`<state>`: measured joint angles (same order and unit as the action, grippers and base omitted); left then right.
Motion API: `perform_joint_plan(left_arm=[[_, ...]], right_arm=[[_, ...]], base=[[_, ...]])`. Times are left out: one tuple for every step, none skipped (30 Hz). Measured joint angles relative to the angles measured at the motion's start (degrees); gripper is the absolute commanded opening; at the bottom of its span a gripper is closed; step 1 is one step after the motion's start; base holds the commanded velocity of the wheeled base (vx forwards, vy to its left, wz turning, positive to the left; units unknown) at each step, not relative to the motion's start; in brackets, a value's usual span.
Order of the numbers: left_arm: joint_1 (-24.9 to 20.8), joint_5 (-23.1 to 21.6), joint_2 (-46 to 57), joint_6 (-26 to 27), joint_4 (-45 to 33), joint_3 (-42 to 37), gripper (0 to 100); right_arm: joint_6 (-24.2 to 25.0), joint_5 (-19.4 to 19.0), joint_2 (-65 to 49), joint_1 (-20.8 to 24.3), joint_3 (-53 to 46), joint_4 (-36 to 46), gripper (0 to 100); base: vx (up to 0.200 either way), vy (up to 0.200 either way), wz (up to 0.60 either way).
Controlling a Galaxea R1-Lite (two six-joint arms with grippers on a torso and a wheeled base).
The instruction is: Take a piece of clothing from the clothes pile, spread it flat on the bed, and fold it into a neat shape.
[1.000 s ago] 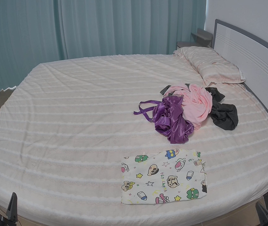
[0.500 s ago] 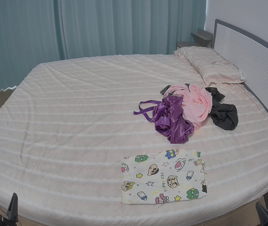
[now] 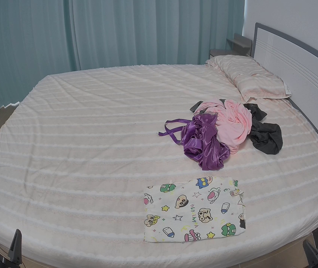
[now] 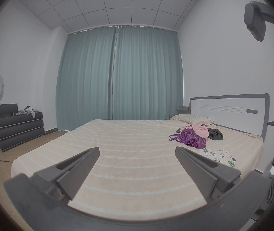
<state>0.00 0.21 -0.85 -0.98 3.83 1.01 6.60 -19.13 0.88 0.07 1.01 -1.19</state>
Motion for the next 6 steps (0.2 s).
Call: perform_joint_plan(left_arm=[[0.0,0.0,0.0,0.0,0.0,0.0,100],[0.0,0.0,0.0,0.0,0.0,0.0,100],[0.0,0.0,0.0,0.0,0.0,0.0,100],[0.0,0.2,0.0,-0.2,0.0,0.0,100],[0.0,0.3,0.0,-0.4,0.0,0.0,100],[0.0,0.3,0.0,-0.4,0.0,0.0,100]], right_arm=[[0.0,0.0,0.0,0.0,0.0,0.0,100],[0.0,0.0,0.0,0.0,0.0,0.0,100],[0.0,0.0,0.0,0.0,0.0,0.0,100],[0.1,0.0,0.0,0.0,0.0,0.0,100],[0.1,0.0,0.0,0.0,0.0,0.0,100],[0.1,0.0,0.0,0.0,0.0,0.0,100]], base=[[0.0,0.0,0.0],[0.0,0.0,0.0],[0.0,0.0,0.0],[0.0,0.0,0.0],[0.0,0.0,0.0],[0.0,0.0,0.0]])
